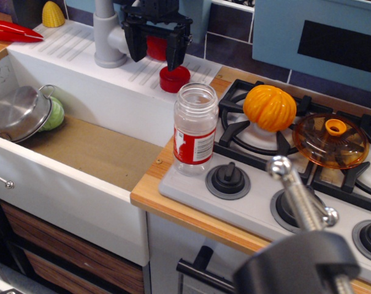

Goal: Put cap on container

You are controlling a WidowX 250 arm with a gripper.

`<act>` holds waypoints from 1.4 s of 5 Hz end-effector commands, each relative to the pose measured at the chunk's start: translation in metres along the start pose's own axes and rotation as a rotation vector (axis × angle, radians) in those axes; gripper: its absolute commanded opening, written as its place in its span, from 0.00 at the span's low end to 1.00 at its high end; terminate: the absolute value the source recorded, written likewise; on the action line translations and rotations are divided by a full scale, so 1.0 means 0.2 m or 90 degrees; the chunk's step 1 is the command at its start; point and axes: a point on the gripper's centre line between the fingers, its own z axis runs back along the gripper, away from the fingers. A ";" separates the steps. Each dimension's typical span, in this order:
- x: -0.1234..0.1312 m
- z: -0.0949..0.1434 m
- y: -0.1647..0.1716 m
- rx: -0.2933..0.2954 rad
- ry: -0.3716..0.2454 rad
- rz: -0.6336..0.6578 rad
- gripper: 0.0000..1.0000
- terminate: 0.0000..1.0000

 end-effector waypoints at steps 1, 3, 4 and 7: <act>0.00 0.00 0.00 0.000 0.000 0.000 1.00 0.00; 0.04 0.01 0.03 0.011 -0.130 0.035 1.00 0.00; 0.08 0.02 0.04 0.018 -0.148 0.046 1.00 0.00; 0.20 -0.03 0.04 0.066 -0.150 0.047 1.00 0.00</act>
